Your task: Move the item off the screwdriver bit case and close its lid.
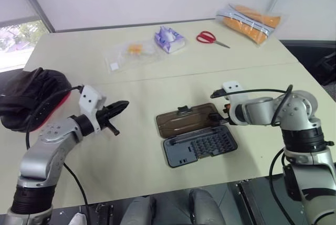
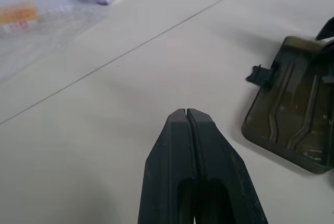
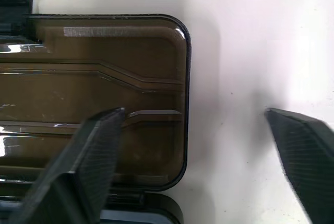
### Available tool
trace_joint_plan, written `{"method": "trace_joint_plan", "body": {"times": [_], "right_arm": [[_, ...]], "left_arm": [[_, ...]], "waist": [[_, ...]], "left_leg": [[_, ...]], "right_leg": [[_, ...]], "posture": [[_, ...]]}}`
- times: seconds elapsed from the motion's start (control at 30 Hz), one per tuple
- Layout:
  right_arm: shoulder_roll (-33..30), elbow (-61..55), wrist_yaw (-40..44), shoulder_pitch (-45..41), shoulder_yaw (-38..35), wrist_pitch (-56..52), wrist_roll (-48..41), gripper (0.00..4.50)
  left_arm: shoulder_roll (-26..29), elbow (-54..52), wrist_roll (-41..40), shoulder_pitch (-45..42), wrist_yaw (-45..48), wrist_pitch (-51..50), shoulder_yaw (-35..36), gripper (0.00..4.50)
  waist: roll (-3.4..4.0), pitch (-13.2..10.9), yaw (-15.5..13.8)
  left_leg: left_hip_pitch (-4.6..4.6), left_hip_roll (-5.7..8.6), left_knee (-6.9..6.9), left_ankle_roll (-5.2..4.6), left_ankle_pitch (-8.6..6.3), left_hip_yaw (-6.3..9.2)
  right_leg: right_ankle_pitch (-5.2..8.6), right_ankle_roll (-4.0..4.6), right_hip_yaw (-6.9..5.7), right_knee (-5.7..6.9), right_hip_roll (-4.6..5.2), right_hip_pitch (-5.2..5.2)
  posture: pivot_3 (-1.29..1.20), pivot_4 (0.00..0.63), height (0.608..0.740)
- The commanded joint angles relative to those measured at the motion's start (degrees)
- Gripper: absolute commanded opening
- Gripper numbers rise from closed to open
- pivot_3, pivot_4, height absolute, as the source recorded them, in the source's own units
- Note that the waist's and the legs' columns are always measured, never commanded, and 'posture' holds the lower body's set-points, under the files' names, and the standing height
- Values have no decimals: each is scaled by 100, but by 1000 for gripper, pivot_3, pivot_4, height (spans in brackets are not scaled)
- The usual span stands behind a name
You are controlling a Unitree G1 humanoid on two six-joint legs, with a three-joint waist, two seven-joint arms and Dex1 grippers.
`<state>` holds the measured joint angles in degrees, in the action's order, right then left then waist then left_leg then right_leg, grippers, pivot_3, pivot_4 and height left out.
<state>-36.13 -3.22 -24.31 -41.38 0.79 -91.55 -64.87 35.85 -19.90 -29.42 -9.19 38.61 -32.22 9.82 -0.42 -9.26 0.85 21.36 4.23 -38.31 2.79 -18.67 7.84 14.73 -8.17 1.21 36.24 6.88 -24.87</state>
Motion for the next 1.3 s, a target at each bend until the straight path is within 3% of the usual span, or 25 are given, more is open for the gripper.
{"method": "trace_joint_plan", "body": {"times": [0.03, 0.37, 0.7, 1.0, 1.17, 1.3], "right_arm": [[-55, -127, 9, -30, -25, -95, -98, 4470], [-248, -742, 394, -268, -302, -95, -17, 4470], [-343, -1787, 1637, -265, -121, 427, 944, 4470], [-101, -1854, 2622, -190, -141, 1046, 1510, 4470], [-52, -1865, 3175, -50, -68, 1650, 1852, 4470], [-378, -1773, 3952, 48, 451, 2445, 2461, 4470]], "left_arm": [[5, -244, -156, -47, 55, -25, 48, 0], [90, -390, -412, -90, 273, -217, -20, 0], [131, -349, -393, -403, 624, -275, -587, 0], [134, -262, -792, -905, 1359, -742, -1119, 0], [138, -2, -559, -1119, 1938, -657, -1758, 0], [17, 508, -136, -1307, 2300, -340, -2364, 0]], "waist": [[0, 0, 2], [1, -1, 9], [1, -1, 5], [1, -1, 11], [0, -1, 6], [0, -1, 15]], "left_leg": [[0, 0, 0, 0, 0, 0], [1, 0, 0, 0, 0, 0], [2, 1, 1, -1, 0, -3], [2, 1, 1, -1, 0, -2], [2, 2, 1, -1, 0, -4], [1, 2, 1, -1, 0, -11]], "right_leg": [[0, 0, 0, 0, 0, 0], [0, 0, 0, 0, 0, -2], [0, 0, 0, 0, -1, -3], [0, 0, 1, -1, -1, -4], [0, 0, 1, -1, -1, -3], [0, 0, 0, 0, -2, -4]], "posture": [[0, 150, 740], [0, 150, 740], [0, 150, 740], [0, 150, 740], [0, 150, 740], [0, 150, 740]]}}
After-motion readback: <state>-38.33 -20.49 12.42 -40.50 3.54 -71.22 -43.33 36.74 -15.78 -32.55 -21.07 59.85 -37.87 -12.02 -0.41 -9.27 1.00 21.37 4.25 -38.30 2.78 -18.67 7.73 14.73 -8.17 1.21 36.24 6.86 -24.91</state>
